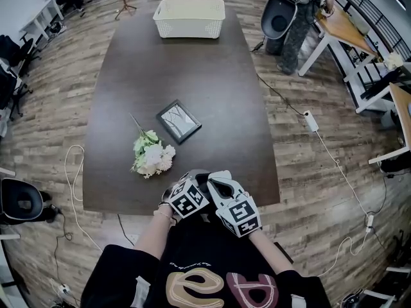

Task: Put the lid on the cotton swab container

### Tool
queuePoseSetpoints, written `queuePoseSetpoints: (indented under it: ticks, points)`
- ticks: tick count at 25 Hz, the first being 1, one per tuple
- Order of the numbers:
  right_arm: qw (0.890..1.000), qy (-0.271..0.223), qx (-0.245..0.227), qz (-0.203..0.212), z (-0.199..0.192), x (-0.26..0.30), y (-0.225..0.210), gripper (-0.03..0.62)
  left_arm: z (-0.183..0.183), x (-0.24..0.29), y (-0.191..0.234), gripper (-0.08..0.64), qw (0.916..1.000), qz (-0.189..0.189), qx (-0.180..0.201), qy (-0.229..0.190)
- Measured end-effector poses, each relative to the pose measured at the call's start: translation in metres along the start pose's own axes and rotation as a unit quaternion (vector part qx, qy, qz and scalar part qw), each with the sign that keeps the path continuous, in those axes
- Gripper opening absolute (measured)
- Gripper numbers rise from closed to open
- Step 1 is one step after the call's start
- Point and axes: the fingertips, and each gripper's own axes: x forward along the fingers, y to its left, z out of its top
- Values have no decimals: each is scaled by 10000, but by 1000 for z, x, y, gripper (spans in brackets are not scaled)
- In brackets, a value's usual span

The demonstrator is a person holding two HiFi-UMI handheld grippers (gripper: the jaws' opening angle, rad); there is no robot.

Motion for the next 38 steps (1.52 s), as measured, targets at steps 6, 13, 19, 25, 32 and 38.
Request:
queuePoseSetpoints:
  ticks: [6,13,19,25,32,38]
  points:
    - [9997,-61,254,25,8,-6,-5,117,-2,-6,1,216,9997,-36,-234,-59]
    - [9967,-435,586,-349,19,-27,-25,114,0,-33,8,221,9947,88,-891,-500]
    - [9941,-460,733,-660,10,-46,-38,112,6,-58,-2,221,9875,166,-1236,-960]
    - [9901,-545,873,-960,1,-61,-45,108,22,-88,-3,221,9729,449,-1555,-1652]
    - [9878,-531,785,-1238,-7,-71,-50,49,41,-112,-4,177,9517,793,-1895,-2283]
    - [9879,-524,730,-1261,-11,-70,-46,24,39,-112,-4,38,9493,1235,-1820,-2247]
